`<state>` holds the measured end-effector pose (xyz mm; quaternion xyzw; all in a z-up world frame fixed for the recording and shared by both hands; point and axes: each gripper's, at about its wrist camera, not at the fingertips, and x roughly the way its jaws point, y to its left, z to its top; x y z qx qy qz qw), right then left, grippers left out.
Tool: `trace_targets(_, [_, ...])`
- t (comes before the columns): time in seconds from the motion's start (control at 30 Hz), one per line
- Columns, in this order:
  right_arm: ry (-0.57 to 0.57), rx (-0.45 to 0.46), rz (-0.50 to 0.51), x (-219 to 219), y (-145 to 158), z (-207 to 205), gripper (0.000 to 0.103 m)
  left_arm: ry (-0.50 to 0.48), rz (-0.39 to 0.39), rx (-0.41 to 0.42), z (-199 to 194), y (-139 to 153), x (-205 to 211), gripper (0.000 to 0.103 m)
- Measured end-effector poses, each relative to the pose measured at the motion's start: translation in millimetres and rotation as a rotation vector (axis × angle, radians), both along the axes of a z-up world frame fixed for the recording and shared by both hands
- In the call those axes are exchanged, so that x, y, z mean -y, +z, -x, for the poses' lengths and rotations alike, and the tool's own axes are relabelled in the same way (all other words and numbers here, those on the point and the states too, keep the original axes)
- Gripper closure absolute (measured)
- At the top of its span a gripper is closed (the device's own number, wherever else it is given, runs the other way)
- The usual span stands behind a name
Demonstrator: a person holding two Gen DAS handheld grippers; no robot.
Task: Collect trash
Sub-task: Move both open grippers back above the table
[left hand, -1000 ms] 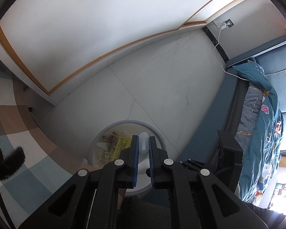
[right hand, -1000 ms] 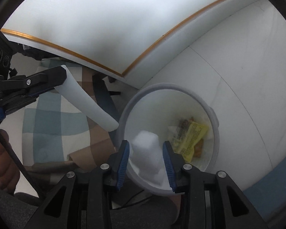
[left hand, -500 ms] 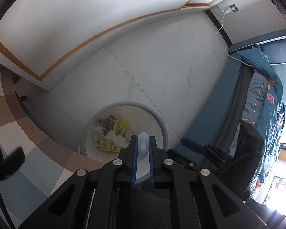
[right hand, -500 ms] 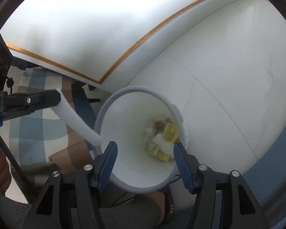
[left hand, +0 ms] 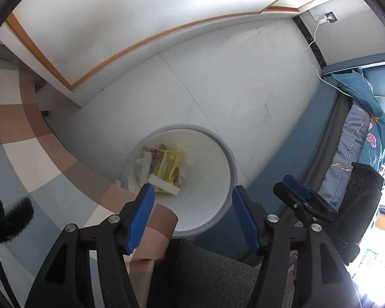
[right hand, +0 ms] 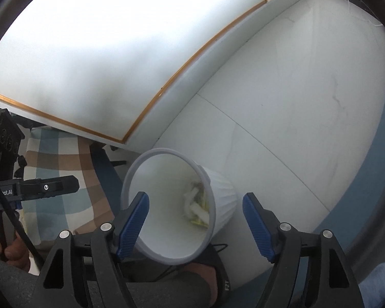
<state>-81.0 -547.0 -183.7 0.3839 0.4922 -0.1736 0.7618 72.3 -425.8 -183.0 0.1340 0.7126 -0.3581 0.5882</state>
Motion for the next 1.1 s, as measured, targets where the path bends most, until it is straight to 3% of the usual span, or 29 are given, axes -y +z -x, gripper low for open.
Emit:
trace_targets(0.2, [0.022, 0.024, 0.008, -10.3, 14.4, -4.1, 0.024, 0.071, 0.031, 0.103, -3.0, 22.1, -21.9, 0.028])
trace_targets(0.47, [0.063, 0.053, 0.011, -23.3, 37.7, -10.3, 0.020, 0.126, 0.055, 0.227, -4.1, 57.5, -47.1, 0.027])
trace_targets(0.67, [0.082, 0.091, 0.041, -33.7, 67.1, -14.1, 0.019, 0.231, 0.112, 0.343, -6.6, 100.5, -82.4, 0.027])
trace_targets(0.93, [0.134, 0.256, 0.100, -49.3, 146.9, -33.9, 0.019, 0.400, 0.192, 0.581, -10.2, 175.9, -136.5, 0.026])
trace_targets(1.1, [0.181, 0.362, 0.166, -73.9, 203.7, -48.8, 0.017, 0.498, 0.221, 0.683, -13.4, 207.9, -178.7, 0.026])
